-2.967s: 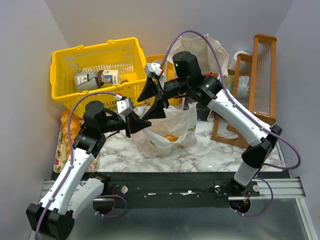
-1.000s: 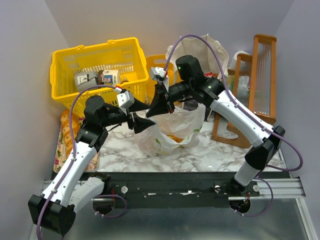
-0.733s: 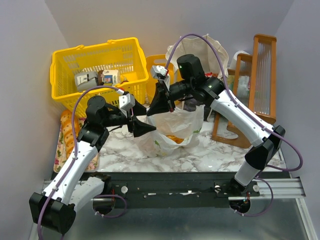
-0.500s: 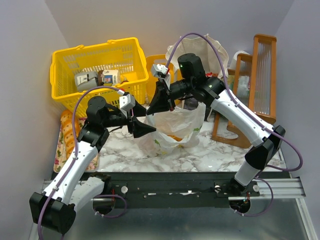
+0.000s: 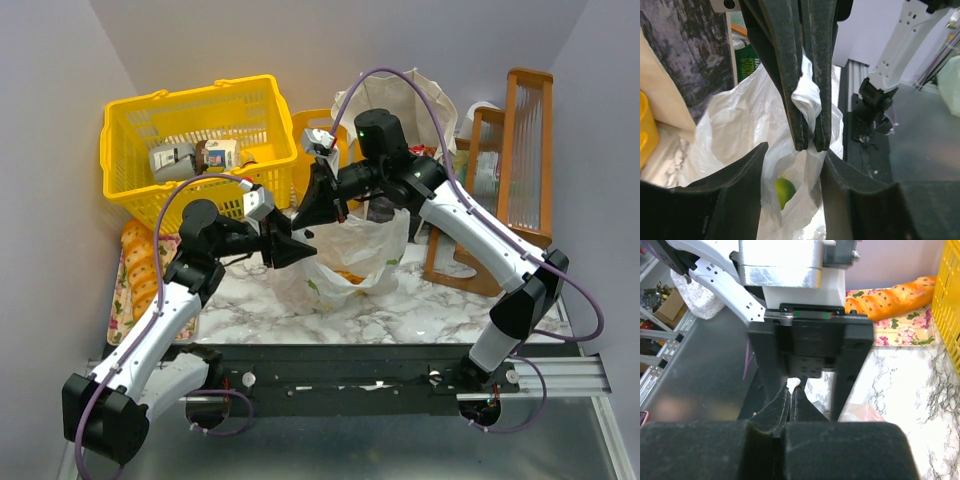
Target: Place the mixed food into the grocery bags and tie them
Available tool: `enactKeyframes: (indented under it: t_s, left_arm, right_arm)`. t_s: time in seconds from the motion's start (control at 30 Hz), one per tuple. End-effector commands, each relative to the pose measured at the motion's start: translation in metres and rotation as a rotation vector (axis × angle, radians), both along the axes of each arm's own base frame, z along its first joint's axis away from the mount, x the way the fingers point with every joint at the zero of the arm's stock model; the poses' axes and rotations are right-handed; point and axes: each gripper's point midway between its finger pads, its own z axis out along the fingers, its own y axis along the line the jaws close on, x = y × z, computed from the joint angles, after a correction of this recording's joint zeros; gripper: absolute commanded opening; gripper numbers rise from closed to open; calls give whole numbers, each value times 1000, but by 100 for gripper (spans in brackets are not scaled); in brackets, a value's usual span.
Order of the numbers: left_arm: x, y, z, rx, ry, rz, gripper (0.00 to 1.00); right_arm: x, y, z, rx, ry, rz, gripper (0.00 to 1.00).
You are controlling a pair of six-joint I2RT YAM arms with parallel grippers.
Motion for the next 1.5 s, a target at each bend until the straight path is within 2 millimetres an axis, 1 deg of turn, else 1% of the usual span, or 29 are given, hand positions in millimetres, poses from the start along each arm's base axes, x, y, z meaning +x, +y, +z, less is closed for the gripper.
enactKeyframes:
  t_s: [0.0, 0.1, 0.13, 0.17, 0.2, 0.23, 0.27, 0.3, 0.33, 0.37, 0.4, 0.43, 0.47, 0.5, 0.53, 0.57, 0.6, 0.63, 0.67, 0.77, 0.9, 0.93, 1.0, 1.03, 1.1, 1.27, 1.37, 1.43, 1.47]
  left_arm:
    - [5, -2, -2, -13, 20, 28, 46]
    - [6, -3, -9, 6, 47, 19, 23]
    - [6, -3, -11, 15, 62, 21, 5]
    - [9, -3, -13, 22, 58, 32, 0]
    - [12, -2, -14, 30, 54, 48, 0]
    - [14, 0, -15, 46, 62, 68, 0]
    - [18, 3, -16, 60, 37, 83, 0]
    - [22, 6, -16, 67, 42, 101, 0]
    - [28, 12, -17, 70, 54, 127, 0]
    - [31, 15, -17, 69, 59, 133, 0]
    - [30, 16, -16, 61, 72, 123, 0]
    - [32, 18, -14, 55, 68, 123, 0]
    - [35, 20, -15, 54, 79, 129, 0]
    - [35, 21, -14, 51, 85, 129, 0]
    - [35, 21, -13, 47, 82, 125, 0]
    - [37, 23, -13, 47, 84, 132, 0]
    - [38, 24, -14, 47, 87, 135, 0]
    - [37, 23, -15, 46, 90, 131, 0]
    - [37, 24, -15, 47, 89, 132, 0]
    - [37, 24, -16, 47, 92, 131, 0]
    - [36, 25, -17, 47, 92, 131, 0]
    - [35, 25, -16, 46, 90, 131, 0]
    - [35, 25, -17, 46, 93, 132, 0]
    - [35, 25, -17, 48, 92, 135, 0]
    - [36, 25, -18, 49, 93, 137, 0]
    - [40, 25, -15, 40, 95, 145, 0]
    - [41, 26, -16, 36, 101, 150, 0]
    - [41, 26, -17, 35, 103, 148, 0]
    - [41, 26, -17, 34, 104, 150, 0]
  right_arm:
    - [3, -1, 8, 29, -20, -9, 1]
    - [10, -3, 11, 32, -17, -31, 1]
    - [12, -4, 14, 32, -12, -44, 2]
    - [14, -7, 15, 34, -9, -46, 18]
    - [15, -11, 18, 40, -10, -50, 29]
    - [24, -21, 22, 47, -9, -73, 41]
    - [26, -28, 26, 56, -9, -77, 62]
    - [25, -38, 37, 73, -29, -94, 68]
    - [35, -51, 35, 71, -33, -136, 77]
    - [39, -59, 36, 75, -46, -159, 84]
    - [42, -78, 47, 95, -85, -207, 86]
    - [46, -85, 38, 84, -86, -230, 88]
    - [46, -93, 39, 89, -104, -248, 90]
    - [48, -100, 36, 86, -106, -267, 91]
    - [49, -114, 42, 102, -144, -297, 91]
    - [46, -119, 31, 95, -124, -284, 92]
    - [45, -124, 29, 97, -127, -288, 93]
    - [43, -132, 33, 110, -148, -299, 93]
    - [37, -134, 25, 109, -130, -273, 93]
    - [36, -137, 19, 111, -142, -270, 93]
    - [46, -140, -2, 82, -116, -295, 93]
    - [50, -144, -6, 80, -110, -304, 93]
    - [49, -147, -12, 83, -82, -280, 93]
    - [51, -152, -19, 79, -60, -287, 93]
    - [46, -154, -22, 88, -50, -265, 92]
    - [41, -156, -47, 73, -2, -248, 90]
    - [36, -156, -55, 75, 18, -227, 88]
    - [36, -156, -62, 68, 39, -225, 82]
    - [37, -156, -66, 61, 49, -230, 78]
